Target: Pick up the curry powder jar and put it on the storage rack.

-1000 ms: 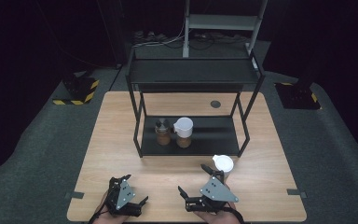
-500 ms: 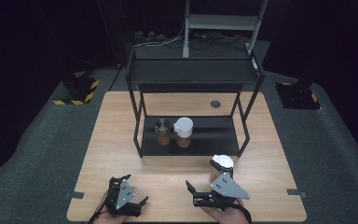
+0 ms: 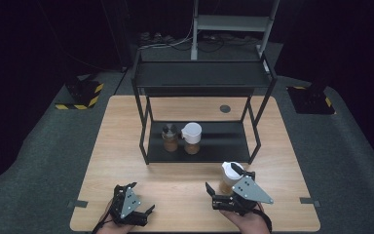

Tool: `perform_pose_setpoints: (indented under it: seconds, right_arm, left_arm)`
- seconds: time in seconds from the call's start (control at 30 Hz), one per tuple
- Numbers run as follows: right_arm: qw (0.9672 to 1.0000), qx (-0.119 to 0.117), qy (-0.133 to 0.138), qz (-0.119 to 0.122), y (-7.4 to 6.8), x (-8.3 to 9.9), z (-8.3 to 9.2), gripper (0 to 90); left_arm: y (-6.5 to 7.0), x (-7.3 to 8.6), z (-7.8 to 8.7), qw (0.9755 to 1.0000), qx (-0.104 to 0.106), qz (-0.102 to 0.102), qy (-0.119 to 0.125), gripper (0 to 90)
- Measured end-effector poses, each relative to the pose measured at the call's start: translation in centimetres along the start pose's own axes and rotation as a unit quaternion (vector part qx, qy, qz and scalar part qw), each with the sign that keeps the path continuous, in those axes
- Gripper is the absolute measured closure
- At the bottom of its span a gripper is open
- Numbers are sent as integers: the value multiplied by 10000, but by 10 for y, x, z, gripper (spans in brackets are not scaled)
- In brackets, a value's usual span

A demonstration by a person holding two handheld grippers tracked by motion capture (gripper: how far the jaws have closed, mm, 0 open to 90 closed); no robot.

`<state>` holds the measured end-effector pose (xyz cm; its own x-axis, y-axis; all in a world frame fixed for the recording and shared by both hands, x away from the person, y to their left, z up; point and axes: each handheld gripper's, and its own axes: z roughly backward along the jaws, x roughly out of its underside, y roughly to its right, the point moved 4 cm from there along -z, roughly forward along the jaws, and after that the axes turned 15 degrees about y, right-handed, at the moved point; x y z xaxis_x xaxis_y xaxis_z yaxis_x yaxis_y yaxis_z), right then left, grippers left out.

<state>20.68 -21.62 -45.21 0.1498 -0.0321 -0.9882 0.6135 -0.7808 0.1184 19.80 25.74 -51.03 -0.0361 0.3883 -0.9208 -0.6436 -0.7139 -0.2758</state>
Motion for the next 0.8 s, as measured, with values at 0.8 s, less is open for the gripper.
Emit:
perform_pose_setpoints:
  seconds: [0.8]
  right_arm:
    - [9980,589,-168,-123,28,9,16,0]
  left_arm:
    - [0,1,1,10000,-13,21,24,10]
